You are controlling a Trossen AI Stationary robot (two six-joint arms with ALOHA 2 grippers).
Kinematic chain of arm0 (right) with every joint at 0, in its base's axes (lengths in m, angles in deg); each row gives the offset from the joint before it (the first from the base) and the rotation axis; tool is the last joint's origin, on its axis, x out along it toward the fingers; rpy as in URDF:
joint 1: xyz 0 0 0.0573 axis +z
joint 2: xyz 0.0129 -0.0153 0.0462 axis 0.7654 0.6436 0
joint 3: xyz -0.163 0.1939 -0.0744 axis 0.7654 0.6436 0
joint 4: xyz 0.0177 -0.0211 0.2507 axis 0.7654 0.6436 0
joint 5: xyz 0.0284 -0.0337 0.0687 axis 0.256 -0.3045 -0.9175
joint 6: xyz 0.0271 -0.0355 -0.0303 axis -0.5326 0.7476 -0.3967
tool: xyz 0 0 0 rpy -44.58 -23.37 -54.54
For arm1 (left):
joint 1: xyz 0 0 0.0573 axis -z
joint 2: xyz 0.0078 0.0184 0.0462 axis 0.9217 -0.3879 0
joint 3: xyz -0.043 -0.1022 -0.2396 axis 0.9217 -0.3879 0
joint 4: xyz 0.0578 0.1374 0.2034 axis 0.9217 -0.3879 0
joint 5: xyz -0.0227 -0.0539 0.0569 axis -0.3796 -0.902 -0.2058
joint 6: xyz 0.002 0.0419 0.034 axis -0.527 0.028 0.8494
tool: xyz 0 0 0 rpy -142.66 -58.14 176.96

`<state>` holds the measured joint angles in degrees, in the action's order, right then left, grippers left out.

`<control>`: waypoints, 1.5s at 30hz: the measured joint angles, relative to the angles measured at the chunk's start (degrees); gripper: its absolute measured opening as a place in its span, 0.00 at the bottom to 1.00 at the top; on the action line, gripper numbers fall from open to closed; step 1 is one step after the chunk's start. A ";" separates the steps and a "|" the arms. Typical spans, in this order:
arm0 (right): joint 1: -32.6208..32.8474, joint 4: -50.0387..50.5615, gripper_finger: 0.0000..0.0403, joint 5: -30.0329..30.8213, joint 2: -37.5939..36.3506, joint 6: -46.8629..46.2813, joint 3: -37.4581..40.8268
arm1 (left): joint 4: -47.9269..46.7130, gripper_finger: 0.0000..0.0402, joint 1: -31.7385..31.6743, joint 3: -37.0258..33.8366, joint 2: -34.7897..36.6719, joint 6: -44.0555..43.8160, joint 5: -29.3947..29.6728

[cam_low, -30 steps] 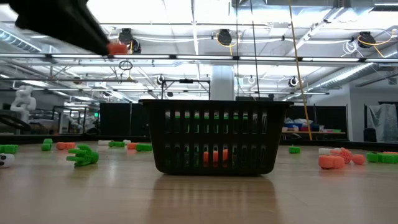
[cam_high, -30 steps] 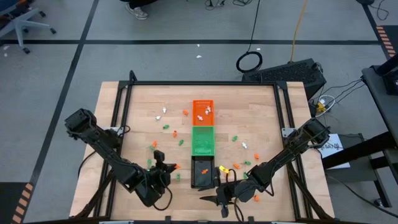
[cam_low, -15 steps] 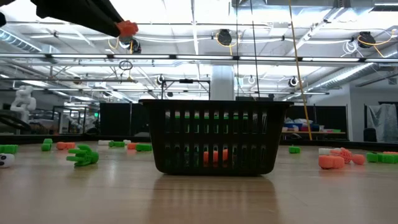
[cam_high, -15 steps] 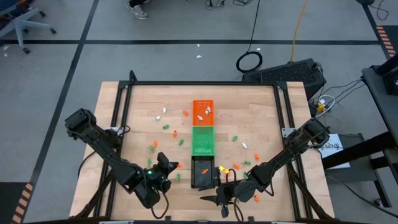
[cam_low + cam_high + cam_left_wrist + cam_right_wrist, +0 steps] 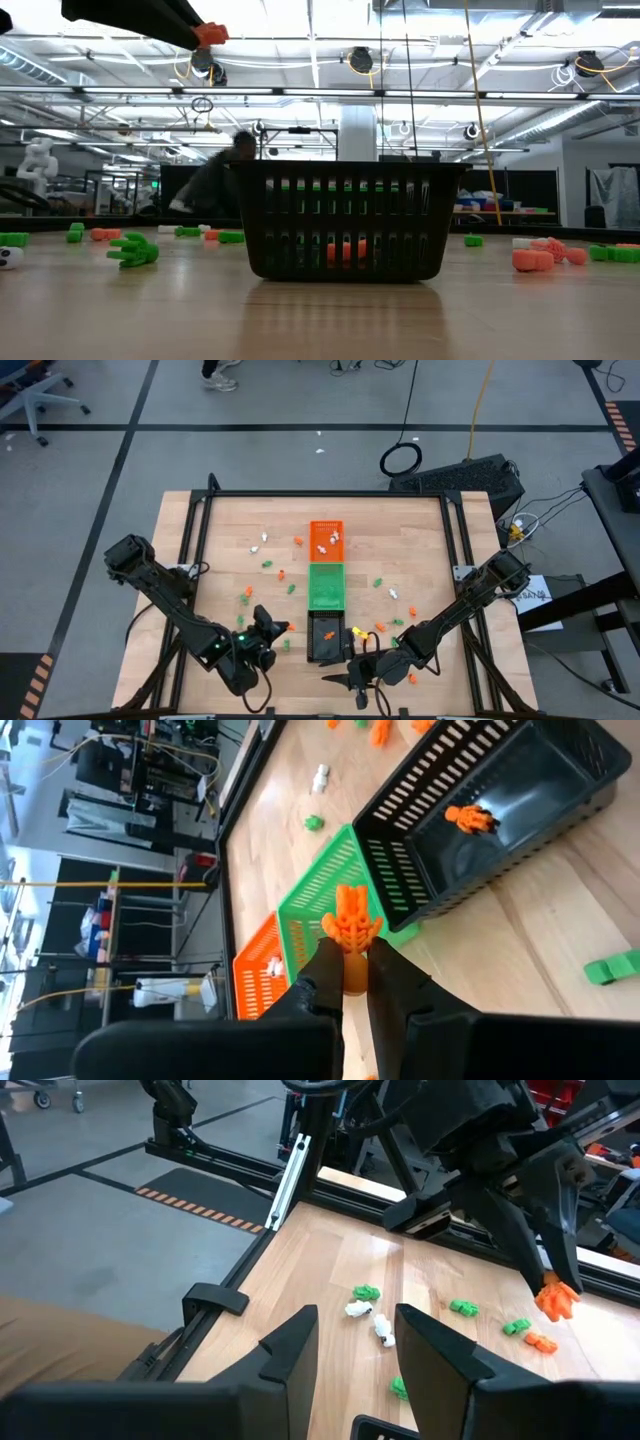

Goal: Sort Halloween decoration
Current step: Put the orange skeleton toy into the black bin

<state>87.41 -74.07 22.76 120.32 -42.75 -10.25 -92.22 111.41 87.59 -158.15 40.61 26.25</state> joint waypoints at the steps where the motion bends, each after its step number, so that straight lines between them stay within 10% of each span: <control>1: 0.00 0.00 0.29 0.00 0.00 0.00 0.00 | 0.27 0.04 0.00 0.01 0.02 -0.01 0.00; 14: 0.19 2.93 0.29 0.24 0.00 -0.07 0.00 | 6.76 0.04 -0.05 0.01 0.04 -0.09 -1.62; 25: 3.99 9.17 0.29 13.80 -1.40 -1.73 0.00 | 15.41 0.04 -4.00 0.01 0.04 -0.72 -7.38; 45: 6.29 10.86 0.29 19.74 -1.46 -0.04 0.00 | 24.79 0.07 -16.94 0.01 -9.70 -15.91 -29.96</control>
<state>93.71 -63.21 42.50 118.86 -42.79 -10.25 -67.43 94.46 87.59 -167.84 24.70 -3.71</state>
